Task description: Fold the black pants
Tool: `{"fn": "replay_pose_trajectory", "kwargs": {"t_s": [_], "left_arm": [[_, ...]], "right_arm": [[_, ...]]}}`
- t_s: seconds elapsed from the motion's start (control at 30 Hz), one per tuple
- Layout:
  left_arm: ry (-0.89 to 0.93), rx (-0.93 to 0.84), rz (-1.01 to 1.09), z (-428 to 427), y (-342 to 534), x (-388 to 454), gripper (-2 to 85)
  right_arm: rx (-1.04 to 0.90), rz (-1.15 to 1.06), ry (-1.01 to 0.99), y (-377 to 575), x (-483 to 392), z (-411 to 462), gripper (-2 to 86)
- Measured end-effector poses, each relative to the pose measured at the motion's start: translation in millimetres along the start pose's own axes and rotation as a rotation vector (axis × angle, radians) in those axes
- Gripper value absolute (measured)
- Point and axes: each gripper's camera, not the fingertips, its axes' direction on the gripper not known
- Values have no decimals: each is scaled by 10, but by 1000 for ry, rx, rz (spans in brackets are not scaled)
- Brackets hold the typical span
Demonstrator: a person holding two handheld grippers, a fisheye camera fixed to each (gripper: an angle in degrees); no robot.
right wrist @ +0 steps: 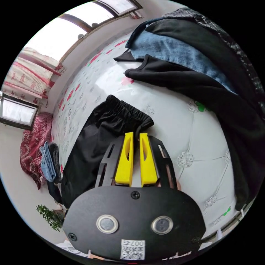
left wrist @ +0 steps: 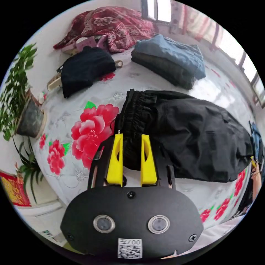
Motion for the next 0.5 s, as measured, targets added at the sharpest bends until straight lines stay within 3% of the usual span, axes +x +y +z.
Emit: {"fn": "replay_pose_trajectory", "kwargs": {"t_s": [0.17, 0.4, 0.5], "left_arm": [[-112, -77, 280, 92, 95, 342, 12], [121, -153, 398, -7, 857, 419, 43], [128, -114, 347, -86, 972, 386, 61]], "right_arm": [[41, -85, 116, 194, 298, -195, 2], [126, -74, 295, 961, 1324, -722, 20], [243, -117, 200, 1503, 1217, -999, 37]]}}
